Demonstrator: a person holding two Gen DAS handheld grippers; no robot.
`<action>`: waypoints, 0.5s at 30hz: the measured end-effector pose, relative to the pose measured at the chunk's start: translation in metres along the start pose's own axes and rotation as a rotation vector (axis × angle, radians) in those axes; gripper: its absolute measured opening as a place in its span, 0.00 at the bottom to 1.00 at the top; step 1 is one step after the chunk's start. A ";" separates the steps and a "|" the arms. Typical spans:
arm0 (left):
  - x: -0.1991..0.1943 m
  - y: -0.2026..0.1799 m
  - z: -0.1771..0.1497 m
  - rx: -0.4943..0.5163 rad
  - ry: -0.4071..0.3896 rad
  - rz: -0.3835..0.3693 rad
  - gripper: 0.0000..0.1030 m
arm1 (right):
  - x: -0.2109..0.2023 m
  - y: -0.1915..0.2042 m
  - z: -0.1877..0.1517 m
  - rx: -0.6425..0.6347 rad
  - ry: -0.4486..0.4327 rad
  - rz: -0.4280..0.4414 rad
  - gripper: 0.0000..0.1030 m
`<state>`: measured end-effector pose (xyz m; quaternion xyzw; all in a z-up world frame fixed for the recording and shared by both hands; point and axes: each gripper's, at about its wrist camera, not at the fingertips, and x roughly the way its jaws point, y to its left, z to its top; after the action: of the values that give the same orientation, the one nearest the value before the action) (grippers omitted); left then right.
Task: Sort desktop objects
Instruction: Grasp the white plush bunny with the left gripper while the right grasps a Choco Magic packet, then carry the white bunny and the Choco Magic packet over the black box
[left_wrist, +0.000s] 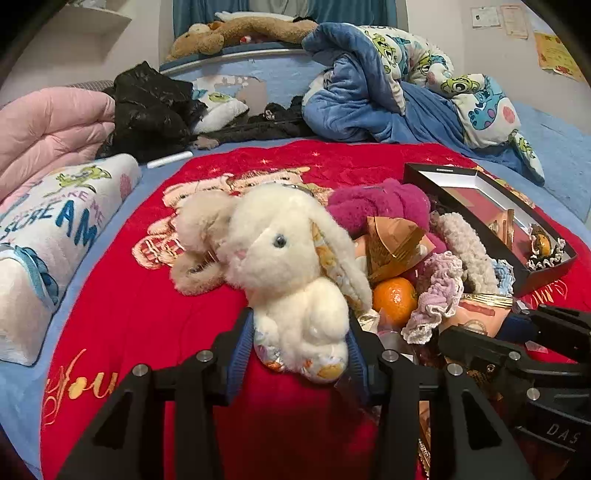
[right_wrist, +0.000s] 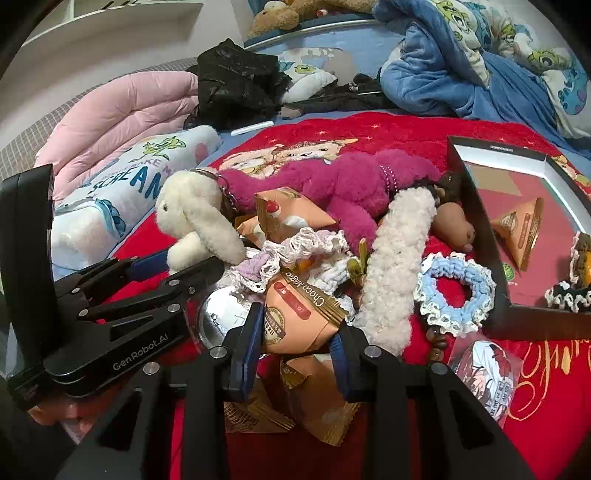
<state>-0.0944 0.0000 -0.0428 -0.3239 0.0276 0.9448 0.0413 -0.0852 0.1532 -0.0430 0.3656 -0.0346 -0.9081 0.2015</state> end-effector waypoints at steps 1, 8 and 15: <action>-0.002 -0.001 0.000 0.004 -0.009 0.007 0.46 | -0.001 0.000 0.000 -0.001 -0.003 -0.003 0.31; -0.011 -0.003 0.000 0.019 -0.055 0.017 0.46 | -0.009 0.002 0.002 -0.017 -0.048 -0.020 0.30; -0.028 0.001 -0.001 -0.011 -0.128 0.036 0.46 | -0.026 0.005 0.006 -0.036 -0.141 -0.029 0.30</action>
<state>-0.0719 -0.0030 -0.0268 -0.2623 0.0256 0.9644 0.0239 -0.0709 0.1582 -0.0207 0.2976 -0.0273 -0.9348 0.1920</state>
